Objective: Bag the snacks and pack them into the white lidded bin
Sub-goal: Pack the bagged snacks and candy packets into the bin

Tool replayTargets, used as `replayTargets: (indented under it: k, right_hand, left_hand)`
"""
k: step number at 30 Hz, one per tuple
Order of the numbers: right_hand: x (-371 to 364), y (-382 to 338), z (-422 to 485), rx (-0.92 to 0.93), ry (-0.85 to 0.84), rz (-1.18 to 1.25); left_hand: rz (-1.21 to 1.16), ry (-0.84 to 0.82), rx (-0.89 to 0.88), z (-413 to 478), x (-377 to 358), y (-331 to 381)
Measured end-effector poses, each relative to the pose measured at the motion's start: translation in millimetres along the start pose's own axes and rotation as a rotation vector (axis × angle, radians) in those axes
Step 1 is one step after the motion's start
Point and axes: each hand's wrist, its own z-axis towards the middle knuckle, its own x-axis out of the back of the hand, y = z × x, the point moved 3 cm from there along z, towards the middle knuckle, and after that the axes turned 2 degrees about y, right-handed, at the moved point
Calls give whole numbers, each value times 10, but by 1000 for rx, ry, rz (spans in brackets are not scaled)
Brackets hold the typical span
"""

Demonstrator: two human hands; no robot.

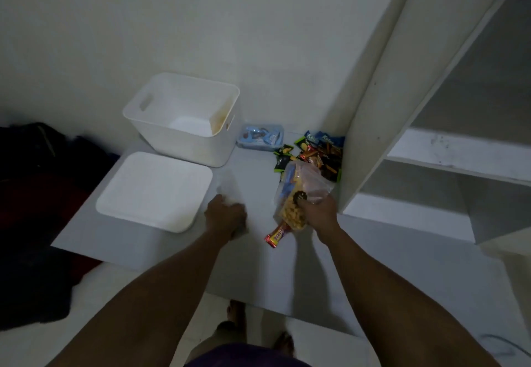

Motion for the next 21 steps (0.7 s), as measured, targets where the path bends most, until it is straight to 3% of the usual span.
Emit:
replayTargets:
  k: [4,7,16,21]
  right_hand:
    - [-279,-544,240,135,11,13]
    - [-529,-1169,133,183,47,49]
    - [-1428,-2410,139,271,26,110]
    - [-2061,-2664,351,359,19,-35]
  left_hand:
    - [-415,94,175,225,220,424]
    - [-637,60,225,379,364,710]
    - [-181,269,-302,1139,1164,1822]
    - [-21,187,-421,1771,1392,2056]
